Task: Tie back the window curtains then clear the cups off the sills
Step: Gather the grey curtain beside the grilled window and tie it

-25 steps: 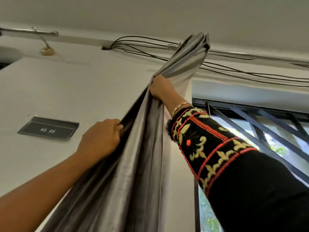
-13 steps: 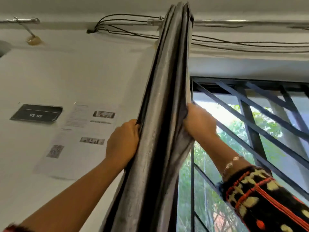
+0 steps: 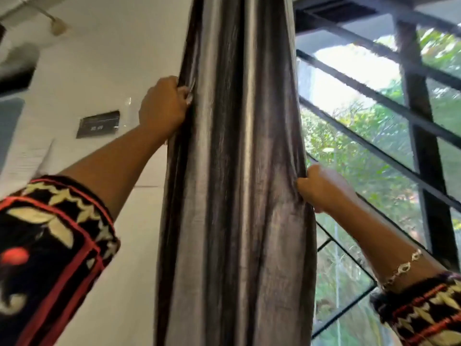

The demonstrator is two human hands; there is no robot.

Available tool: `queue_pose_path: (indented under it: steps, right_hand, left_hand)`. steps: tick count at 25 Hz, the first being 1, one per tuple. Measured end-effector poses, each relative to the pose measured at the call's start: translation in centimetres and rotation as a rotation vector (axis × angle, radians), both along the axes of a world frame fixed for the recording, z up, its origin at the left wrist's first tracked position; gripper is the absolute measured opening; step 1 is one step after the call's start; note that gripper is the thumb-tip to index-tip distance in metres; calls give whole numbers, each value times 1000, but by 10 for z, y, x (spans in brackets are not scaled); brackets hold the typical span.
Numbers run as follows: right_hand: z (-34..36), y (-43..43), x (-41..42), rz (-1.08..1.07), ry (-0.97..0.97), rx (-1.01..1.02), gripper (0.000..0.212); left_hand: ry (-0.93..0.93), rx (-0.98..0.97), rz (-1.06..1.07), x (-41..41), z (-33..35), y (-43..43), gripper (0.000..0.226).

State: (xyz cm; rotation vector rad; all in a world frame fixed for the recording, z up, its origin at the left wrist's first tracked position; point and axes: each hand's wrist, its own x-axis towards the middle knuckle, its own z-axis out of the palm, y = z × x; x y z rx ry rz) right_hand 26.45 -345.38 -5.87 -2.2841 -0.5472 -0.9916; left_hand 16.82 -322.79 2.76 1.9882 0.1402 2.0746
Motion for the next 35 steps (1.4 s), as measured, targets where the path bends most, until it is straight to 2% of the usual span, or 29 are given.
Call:
queue_pose_path:
  steps: [4, 7, 10, 12, 15, 19, 23, 25, 27, 29, 31, 32, 33, 35]
  right_hand:
    - [-26, -2, -5, 59, 59, 52, 25]
    - [-31, -7, -17, 5, 60, 51, 17]
    - [-42, -12, -26, 3, 34, 78, 19]
    - [-55, -15, -34, 33, 18, 101, 22]
    - [-81, -20, -39, 56, 36, 124, 25]
    - [-133, -27, -39, 31, 59, 106, 31]
    - [-174, -35, -41, 59, 49, 71, 20]
    - [-185, -39, -45, 63, 45, 101, 17]
    - [-194, -38, -50, 72, 61, 122, 14]
    - [-202, -34, -52, 82, 83, 138, 12]
    - [-206, -28, -50, 98, 120, 174, 20]
    - [-208, -25, -49, 103, 144, 185, 23]
    - [-211, -22, -49, 105, 159, 175, 22]
    - [-220, -14, -52, 98, 170, 137, 15]
  left_hand:
    - [72, -47, 79, -6, -12, -5, 30]
    - [59, -50, 2, -3, -37, -20, 26]
    - [91, -25, -94, 6, -70, -30, 11]
    - [162, -36, -170, 13, -106, -34, 15]
    - [182, -161, -310, 11, -170, -41, 18]
    - [96, -381, -454, -8, -246, -50, 12]
    - [69, -599, -492, -18, -312, -54, 7]
    - [-53, -657, -420, -28, -327, -57, 8]
    - [-227, -559, -302, -44, -329, -73, 14]
    - [-296, -331, -248, -59, -330, -108, 18]
    - [-218, -81, -317, -59, -341, -141, 21]
    - [-147, -18, -363, -52, -349, -151, 24]
    - [-61, -18, -404, -41, -356, -156, 29]
    - [104, -150, -466, -16, -368, -154, 47]
